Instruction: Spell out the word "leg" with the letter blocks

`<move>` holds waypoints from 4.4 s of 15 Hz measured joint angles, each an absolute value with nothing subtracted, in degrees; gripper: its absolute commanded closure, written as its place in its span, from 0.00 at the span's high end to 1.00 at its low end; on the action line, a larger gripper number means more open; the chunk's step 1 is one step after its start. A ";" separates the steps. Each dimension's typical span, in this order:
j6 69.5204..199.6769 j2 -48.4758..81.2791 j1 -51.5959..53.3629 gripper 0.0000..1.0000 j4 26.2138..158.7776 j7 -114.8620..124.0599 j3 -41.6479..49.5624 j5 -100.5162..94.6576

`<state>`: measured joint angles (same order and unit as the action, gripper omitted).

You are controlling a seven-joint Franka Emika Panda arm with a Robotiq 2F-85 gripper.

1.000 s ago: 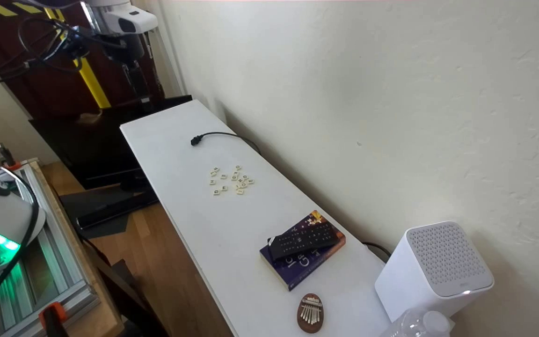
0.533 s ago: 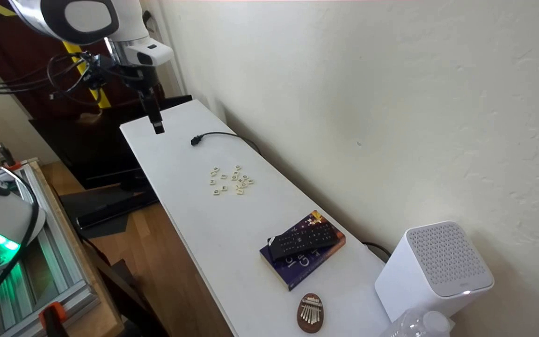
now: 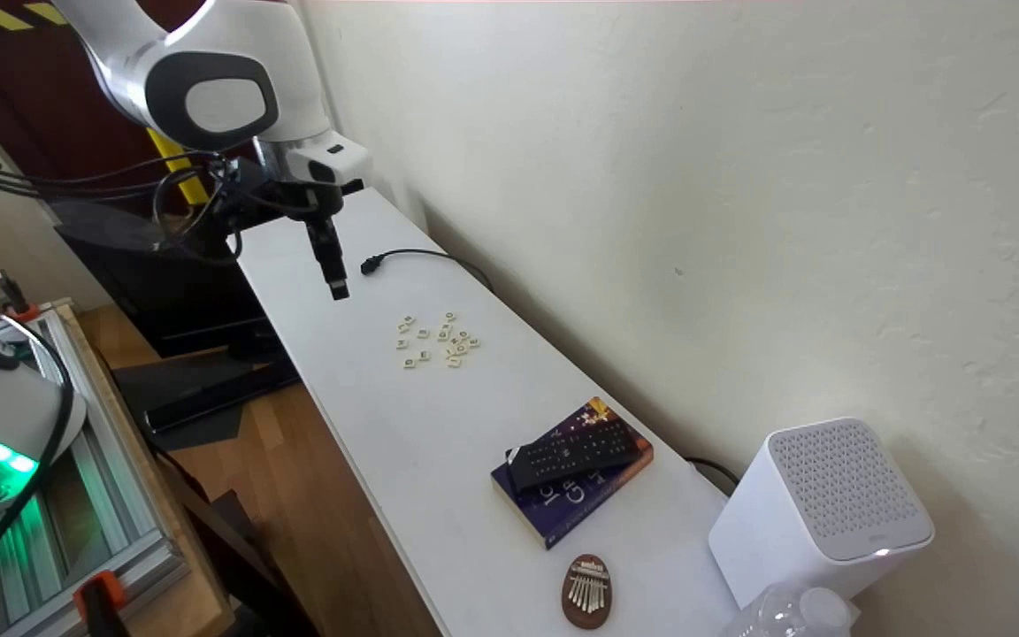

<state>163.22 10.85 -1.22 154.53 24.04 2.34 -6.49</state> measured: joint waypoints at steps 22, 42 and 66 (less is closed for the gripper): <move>174.98 32.98 0.64 0.00 140.43 12.04 3.94 -3.03; 181.74 38.90 1.61 0.00 138.84 10.46 4.26 -2.36; 183.68 40.49 -2.50 0.00 139.00 4.55 3.81 -2.28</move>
<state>183.68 40.49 -2.50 139.00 4.55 3.81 -2.28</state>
